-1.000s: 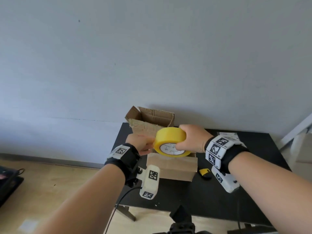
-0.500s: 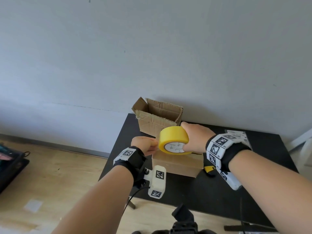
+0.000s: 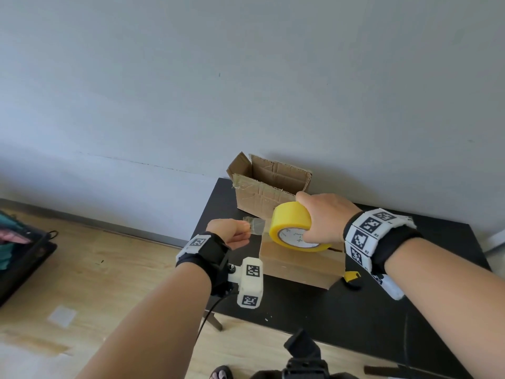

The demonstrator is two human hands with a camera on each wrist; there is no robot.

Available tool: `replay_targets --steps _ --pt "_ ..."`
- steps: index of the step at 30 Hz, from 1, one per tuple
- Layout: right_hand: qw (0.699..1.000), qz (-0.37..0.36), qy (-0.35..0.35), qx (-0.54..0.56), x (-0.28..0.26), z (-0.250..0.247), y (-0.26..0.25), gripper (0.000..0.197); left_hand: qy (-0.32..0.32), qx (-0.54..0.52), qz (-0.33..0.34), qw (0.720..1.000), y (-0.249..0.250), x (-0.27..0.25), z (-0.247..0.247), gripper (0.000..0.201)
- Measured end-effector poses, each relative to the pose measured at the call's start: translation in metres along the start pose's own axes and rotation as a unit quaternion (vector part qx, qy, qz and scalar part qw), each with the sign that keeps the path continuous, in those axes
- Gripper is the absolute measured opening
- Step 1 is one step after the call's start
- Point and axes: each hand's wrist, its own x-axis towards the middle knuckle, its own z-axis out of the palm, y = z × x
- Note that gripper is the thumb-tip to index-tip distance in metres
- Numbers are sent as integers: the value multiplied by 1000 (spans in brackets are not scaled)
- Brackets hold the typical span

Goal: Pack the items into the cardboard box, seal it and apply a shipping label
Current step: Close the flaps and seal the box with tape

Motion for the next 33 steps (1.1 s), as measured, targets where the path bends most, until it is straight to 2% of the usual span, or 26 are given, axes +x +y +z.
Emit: replay_targets --steps 6,11,17,20,26,29,33 --pt "994 -4 -30 -105 2 -9 6 42 20 25 13 999 -2 12 -3 12" --pt "997 8 -43 -62 5 -7 2 39 11 16 1 1000 -14 27 -10 14" --pt "992 -8 -59 -111 15 -8 -8 38 -1 5 -6 1000 -14 37 -13 10" --pt "991 -13 -41 -129 20 -21 -11 38 -25 -11 1 1000 -15 41 -14 8" --pt "996 7 -49 -74 23 -45 -11 37 -47 -88 33 994 5 44 -26 9" --pt "997 13 -72 -34 17 -35 -10 34 -64 -68 25 995 7 41 -31 9" --pt "994 15 -93 -52 7 -19 -5 33 -70 -35 17 997 -4 43 -32 11"
